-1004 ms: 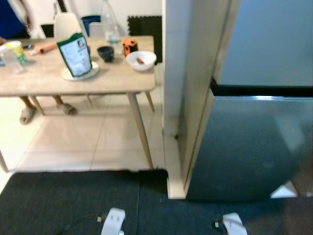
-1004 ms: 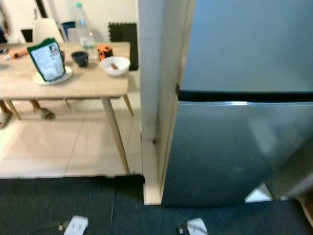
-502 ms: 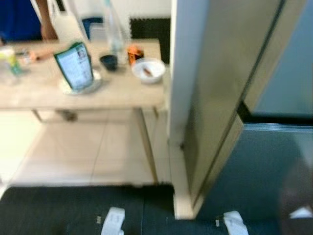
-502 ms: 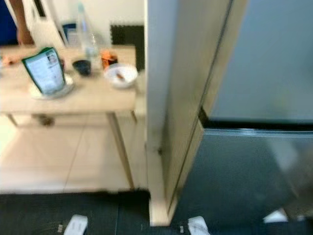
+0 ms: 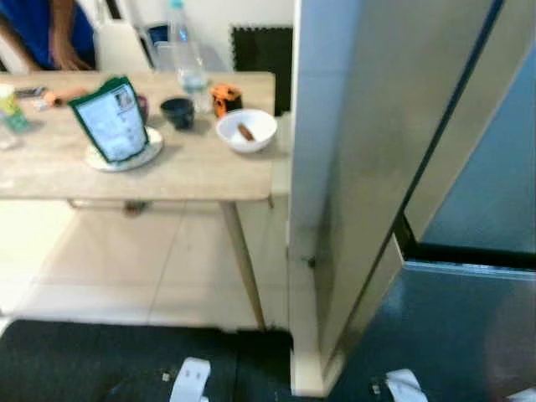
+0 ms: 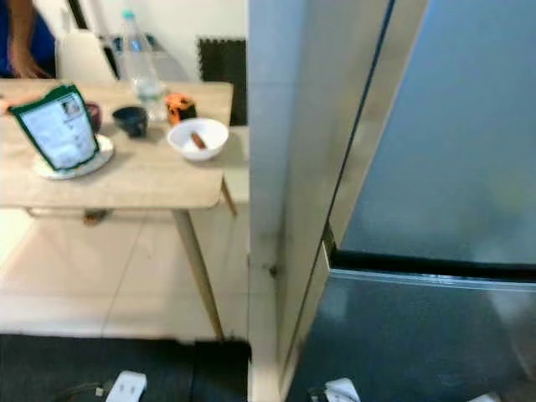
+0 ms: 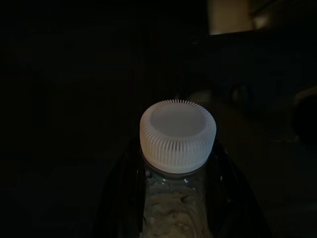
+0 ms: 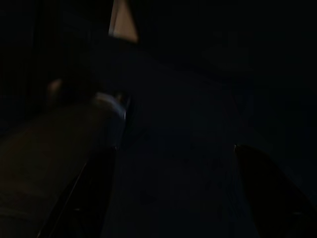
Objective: Restocking fridge
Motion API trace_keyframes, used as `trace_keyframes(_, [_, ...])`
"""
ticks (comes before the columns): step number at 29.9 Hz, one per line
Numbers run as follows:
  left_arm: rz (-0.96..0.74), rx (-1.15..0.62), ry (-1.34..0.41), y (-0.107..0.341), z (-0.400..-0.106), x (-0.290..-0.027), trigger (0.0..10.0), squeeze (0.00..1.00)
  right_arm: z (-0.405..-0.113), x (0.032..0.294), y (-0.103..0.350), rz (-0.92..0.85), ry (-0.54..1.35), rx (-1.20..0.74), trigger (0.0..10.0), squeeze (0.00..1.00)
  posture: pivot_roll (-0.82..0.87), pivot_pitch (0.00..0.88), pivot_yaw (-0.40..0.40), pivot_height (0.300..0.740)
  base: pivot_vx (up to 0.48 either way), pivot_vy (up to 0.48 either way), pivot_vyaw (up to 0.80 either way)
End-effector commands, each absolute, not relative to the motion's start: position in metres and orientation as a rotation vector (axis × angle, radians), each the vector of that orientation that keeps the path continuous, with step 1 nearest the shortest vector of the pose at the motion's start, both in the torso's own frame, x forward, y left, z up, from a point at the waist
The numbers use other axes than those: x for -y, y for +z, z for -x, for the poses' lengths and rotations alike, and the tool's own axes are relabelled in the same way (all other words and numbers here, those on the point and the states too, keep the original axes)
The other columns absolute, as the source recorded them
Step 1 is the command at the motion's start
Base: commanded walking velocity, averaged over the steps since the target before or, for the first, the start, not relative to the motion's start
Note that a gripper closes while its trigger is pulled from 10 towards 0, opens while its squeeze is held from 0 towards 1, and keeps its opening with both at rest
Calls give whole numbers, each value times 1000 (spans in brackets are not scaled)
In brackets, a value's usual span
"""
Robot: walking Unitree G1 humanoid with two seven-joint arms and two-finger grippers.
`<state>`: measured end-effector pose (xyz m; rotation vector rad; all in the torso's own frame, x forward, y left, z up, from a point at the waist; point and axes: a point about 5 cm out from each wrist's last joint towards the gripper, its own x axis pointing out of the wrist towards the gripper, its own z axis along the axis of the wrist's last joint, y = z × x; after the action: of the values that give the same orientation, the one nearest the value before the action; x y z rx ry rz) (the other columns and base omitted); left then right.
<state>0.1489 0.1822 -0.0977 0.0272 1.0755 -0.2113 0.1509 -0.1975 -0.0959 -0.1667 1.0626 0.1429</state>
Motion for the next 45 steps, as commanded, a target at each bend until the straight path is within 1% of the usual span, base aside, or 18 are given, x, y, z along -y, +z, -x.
trace_keyframes(1, [-2,-1109,-235,-102,-139,-174,10000,0,-150,192,-97,156,155,-1065,10000,0,-97,83,-8,740,270,-394,0])
trace_keyframes(4, [-5,-1109,-217,-102,-140,-175,10000,0,-150,192,-97,156,156,-1065,10000,0,-97,83,-8,740,90,-304,0])
trace_keyframes(28, [-15,-1131,-188,-103,-137,-176,10000,0,-149,193,-97,160,155,-1068,10000,0,-97,86,-9,740,0,0,0])
trace_keyframes(45, [-30,-1134,-197,-103,-138,-176,10000,0,-149,194,-97,164,155,-1067,10000,0,-98,77,-7,740,-318,0,0])
